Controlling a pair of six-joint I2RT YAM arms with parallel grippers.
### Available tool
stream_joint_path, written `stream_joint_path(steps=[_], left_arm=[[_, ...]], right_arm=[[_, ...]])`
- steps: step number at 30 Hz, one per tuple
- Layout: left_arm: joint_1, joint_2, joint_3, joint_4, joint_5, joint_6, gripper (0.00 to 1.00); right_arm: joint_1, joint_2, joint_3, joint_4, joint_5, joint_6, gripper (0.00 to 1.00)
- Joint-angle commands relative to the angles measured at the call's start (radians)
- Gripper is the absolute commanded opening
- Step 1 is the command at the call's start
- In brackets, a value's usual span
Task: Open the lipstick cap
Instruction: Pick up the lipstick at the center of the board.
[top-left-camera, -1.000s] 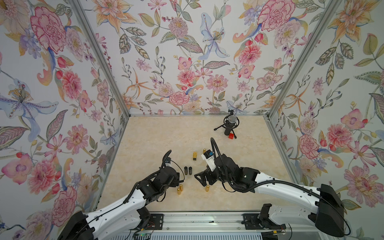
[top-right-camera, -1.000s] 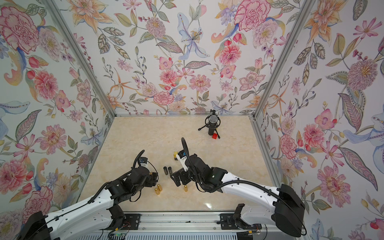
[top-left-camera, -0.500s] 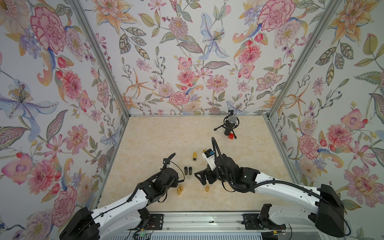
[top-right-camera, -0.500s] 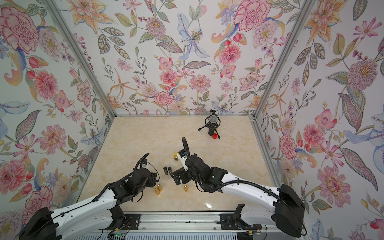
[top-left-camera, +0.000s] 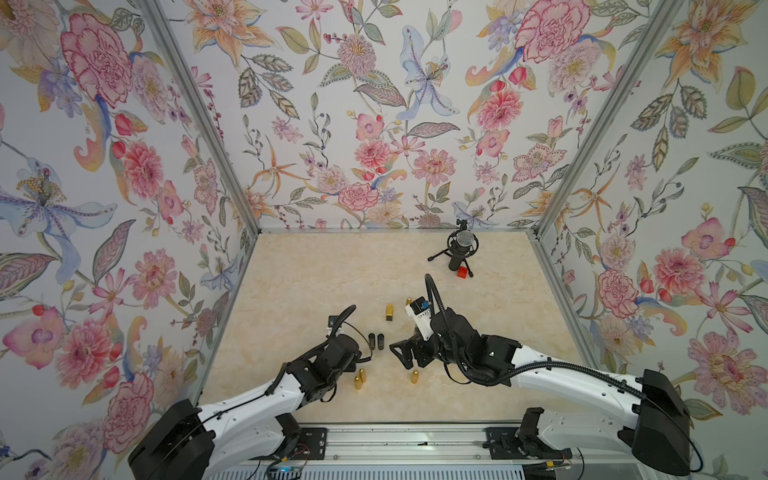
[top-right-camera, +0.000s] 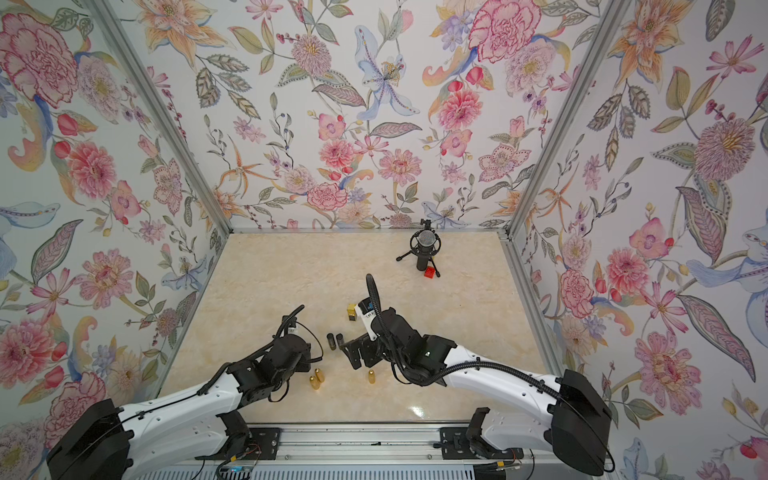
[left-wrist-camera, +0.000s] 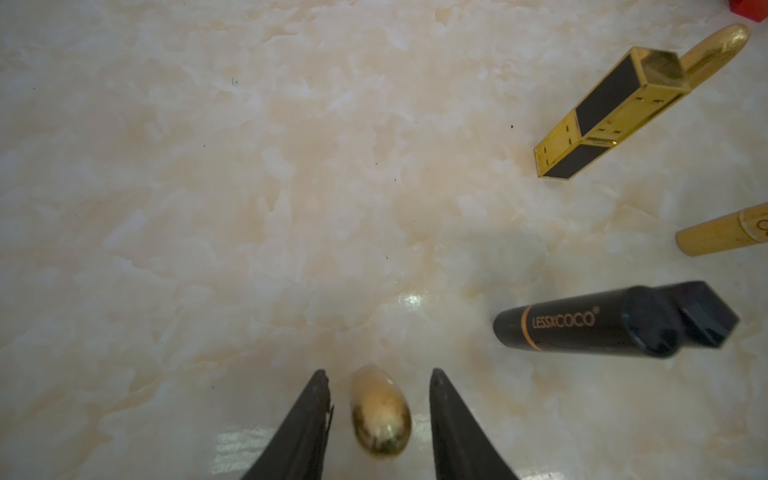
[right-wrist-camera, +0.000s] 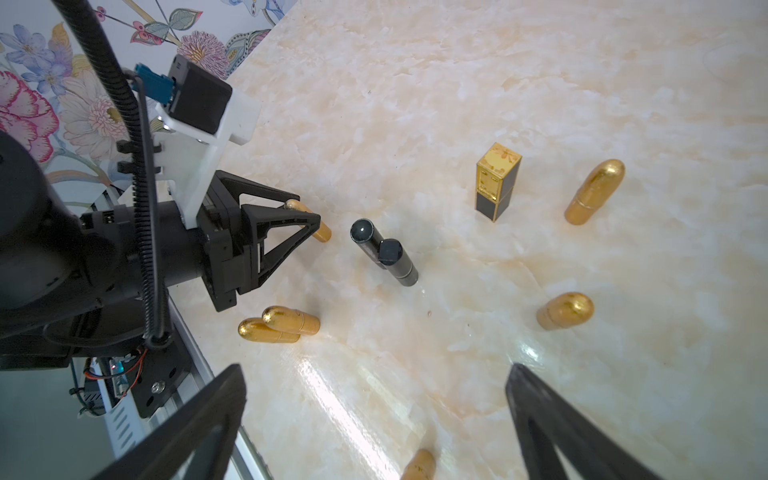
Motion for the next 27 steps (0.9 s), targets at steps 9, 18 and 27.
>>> stream_joint_path(steps=[9,18,27], left_arm=[[-0.009,0.044,0.025,0.015,-0.049,-0.003,0.31],[-0.009,0.039,0.027,0.017,-0.071,0.004,0.21],[-0.007,0.020,0.103,-0.039,-0.078,0.059,0.20]], right_arm=[[-0.013,-0.037,-0.024,0.009,0.017,0.022,1.00],[-0.019,-0.030,-0.021,0.011,0.007,0.025,1.00],[-0.031,-0.041,-0.020,0.011,-0.018,0.025,1.00]])
